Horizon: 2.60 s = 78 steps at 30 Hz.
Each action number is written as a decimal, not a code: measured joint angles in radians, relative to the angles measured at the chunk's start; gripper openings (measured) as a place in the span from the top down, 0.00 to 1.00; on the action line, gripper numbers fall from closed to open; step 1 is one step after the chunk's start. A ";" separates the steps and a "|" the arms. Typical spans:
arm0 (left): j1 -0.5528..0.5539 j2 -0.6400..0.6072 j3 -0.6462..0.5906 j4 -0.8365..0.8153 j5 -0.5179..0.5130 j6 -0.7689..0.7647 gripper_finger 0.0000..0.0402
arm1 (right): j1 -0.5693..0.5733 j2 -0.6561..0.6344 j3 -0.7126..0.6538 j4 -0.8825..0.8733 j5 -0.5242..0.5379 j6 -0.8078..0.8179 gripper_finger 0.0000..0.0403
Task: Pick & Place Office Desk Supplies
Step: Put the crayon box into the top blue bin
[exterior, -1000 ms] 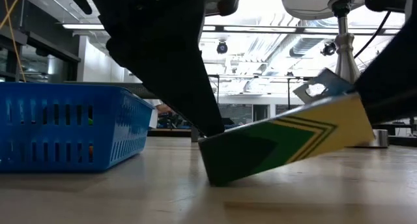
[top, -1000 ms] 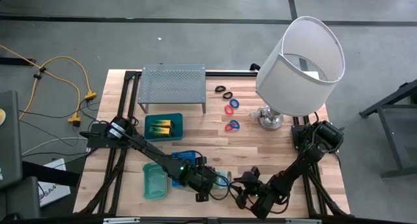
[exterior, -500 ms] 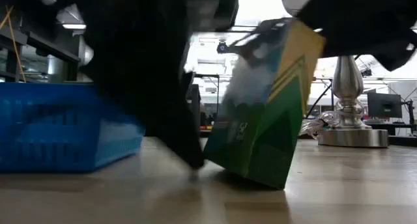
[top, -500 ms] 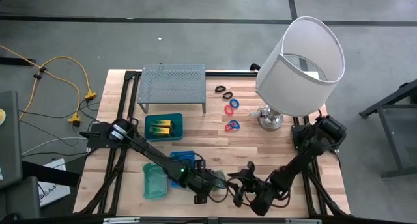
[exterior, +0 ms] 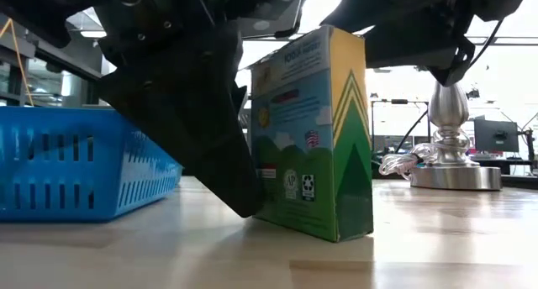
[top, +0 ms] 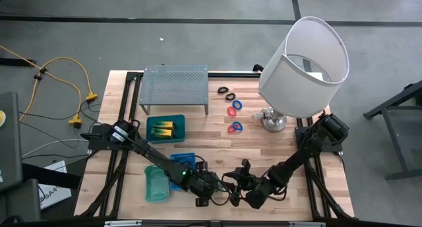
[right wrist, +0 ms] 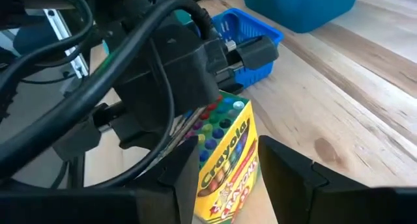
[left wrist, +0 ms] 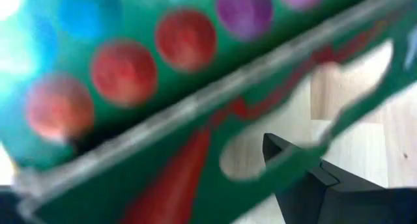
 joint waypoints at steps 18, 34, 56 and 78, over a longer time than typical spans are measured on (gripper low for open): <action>-0.011 -0.013 0.003 -0.042 -0.005 0.000 0.57 | 0.001 0.001 0.000 0.046 -0.005 -0.036 0.64; -0.100 -0.067 0.003 -0.036 -0.004 0.008 0.57 | 0.002 -0.022 0.000 0.057 0.004 -0.106 0.64; -0.140 -0.189 0.003 -0.053 -0.001 0.160 0.57 | 0.141 -0.153 0.000 -0.176 -0.029 -0.142 0.64; -0.062 -0.283 0.003 -0.066 -0.004 0.590 0.57 | 0.246 -0.153 0.000 -0.491 -0.402 0.081 0.64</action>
